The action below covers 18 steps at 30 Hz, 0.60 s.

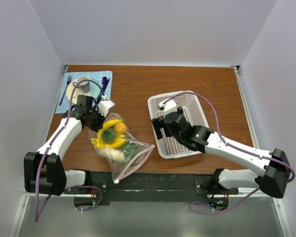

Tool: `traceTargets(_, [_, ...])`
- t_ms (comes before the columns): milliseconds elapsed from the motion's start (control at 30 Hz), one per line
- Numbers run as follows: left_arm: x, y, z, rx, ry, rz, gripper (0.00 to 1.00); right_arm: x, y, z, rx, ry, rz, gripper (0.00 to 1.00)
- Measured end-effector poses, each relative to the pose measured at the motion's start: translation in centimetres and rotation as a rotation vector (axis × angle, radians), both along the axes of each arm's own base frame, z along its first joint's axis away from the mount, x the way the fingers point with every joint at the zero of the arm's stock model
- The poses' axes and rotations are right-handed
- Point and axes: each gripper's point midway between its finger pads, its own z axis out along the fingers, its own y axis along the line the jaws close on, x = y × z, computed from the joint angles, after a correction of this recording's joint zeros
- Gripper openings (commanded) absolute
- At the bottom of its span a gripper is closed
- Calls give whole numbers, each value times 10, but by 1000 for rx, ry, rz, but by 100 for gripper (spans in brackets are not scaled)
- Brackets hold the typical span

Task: Open the zip-top bag and remove the fake food

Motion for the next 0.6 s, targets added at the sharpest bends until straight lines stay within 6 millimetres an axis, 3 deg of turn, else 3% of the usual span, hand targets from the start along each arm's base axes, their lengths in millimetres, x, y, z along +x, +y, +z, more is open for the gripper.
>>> traceTargets(67, [1, 1, 0, 6, -4, 7, 11, -15, 20, 12, 25, -17, 81, 93])
traceTargets(100, [2, 2, -1, 9, -3, 15, 11, -28, 33, 15, 31, -19, 140, 74])
traceTargets(167, [5, 4, -2, 18, -8, 27, 10, -56, 53, 12, 26, -11, 258, 60])
traceTargets(200, [7, 6, -3, 25, -10, 34, 10, -69, 61, 9, 25, -2, 309, 46])
traceTargets(267, [13, 9, -5, 43, -17, 46, 9, -91, 70, -1, 31, 15, 389, 28])
traceTargets(333, [17, 12, -10, 59, -11, 57, 9, -106, 70, -14, 24, 32, 442, 29])
traceTargets(400, [14, 14, -21, 74, 32, 69, 8, -116, 69, -22, 25, 44, 476, 37])
traceTargets(600, [4, 17, -37, 86, 111, 87, 8, -122, 89, -16, 78, 19, 529, 44])
